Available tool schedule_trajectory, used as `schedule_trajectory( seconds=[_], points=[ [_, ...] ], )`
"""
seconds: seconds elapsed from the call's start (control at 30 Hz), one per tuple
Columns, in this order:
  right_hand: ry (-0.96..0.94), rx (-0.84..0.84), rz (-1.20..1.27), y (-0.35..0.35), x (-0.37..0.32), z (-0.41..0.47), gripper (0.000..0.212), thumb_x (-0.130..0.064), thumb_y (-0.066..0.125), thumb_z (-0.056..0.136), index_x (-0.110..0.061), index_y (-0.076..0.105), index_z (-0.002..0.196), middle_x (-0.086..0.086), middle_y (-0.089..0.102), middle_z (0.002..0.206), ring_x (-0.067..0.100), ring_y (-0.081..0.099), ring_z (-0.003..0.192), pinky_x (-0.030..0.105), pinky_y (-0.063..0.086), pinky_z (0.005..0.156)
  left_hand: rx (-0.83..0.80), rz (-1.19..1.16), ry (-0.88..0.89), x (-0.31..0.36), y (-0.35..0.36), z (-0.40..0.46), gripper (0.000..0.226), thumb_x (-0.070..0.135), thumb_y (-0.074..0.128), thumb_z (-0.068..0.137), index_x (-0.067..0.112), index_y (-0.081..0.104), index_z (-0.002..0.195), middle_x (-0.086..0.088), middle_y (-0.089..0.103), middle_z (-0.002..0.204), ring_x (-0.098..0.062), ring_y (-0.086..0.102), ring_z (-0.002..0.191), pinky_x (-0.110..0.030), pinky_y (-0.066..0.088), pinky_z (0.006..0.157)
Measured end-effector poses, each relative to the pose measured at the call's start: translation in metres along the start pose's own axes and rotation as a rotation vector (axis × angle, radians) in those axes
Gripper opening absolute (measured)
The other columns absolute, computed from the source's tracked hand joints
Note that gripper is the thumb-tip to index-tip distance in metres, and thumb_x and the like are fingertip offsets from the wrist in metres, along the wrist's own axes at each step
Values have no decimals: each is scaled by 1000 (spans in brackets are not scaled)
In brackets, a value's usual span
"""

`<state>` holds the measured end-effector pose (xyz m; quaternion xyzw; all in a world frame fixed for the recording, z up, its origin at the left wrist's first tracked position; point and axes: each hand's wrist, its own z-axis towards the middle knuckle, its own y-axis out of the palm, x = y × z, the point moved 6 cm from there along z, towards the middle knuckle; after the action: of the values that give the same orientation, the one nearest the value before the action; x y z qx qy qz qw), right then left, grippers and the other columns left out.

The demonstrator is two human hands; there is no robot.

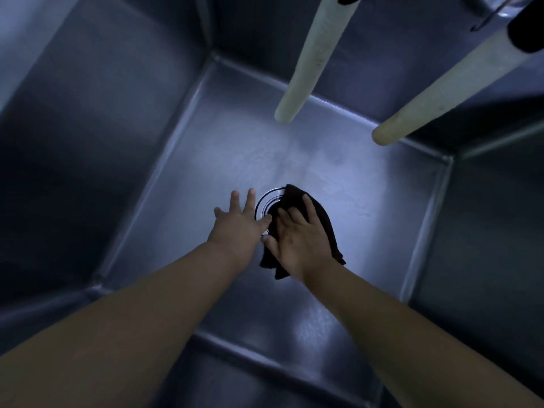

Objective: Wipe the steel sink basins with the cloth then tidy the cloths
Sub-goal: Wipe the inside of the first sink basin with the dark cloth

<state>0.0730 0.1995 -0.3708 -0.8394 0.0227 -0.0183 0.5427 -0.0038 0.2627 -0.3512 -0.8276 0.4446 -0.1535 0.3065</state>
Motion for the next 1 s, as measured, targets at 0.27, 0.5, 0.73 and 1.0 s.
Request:
schedule_trajectory(
  seconds=[0.27, 0.5, 0.73, 1.0],
  points=[
    [128, 45, -8, -8, -8, -2, 62, -44, 19, 99, -8, 68, 110, 6, 68, 91, 27, 40, 123, 49, -12, 116, 17, -50, 9, 0, -1, -3, 79, 16, 57, 88, 29, 11, 151, -19, -24, 154, -46, -13, 141, -60, 19, 112],
    [102, 314, 236, 11, -1, -39, 46, -37, 39, 93, -9, 59, 124, 7, 61, 123, 30, 45, 124, 52, 14, 115, 55, -59, 2, -4, 6, 0, 95, 10, 66, 80, 34, 6, 150, -17, -25, 154, -44, -12, 142, -58, 20, 112],
    [338, 212, 128, 36, 29, -79, 64, -48, 38, 89, -5, 49, 134, 22, 40, 145, 40, 22, 139, 62, 10, 111, 151, -78, -20, -8, 5, -2, 118, 13, 71, 77, 26, -24, 146, -12, -19, 157, -40, -6, 144, -53, 26, 111],
    [502, 254, 120, 9, 89, -7, 63, -49, 28, 91, -12, 41, 142, 17, 33, 151, 38, 20, 142, 60, 10, 112, 172, -202, 22, -20, 8, -7, 128, 28, 79, 71, 23, -23, 147, -3, -23, 157, -26, -11, 146, -41, 18, 116]
  ],
)
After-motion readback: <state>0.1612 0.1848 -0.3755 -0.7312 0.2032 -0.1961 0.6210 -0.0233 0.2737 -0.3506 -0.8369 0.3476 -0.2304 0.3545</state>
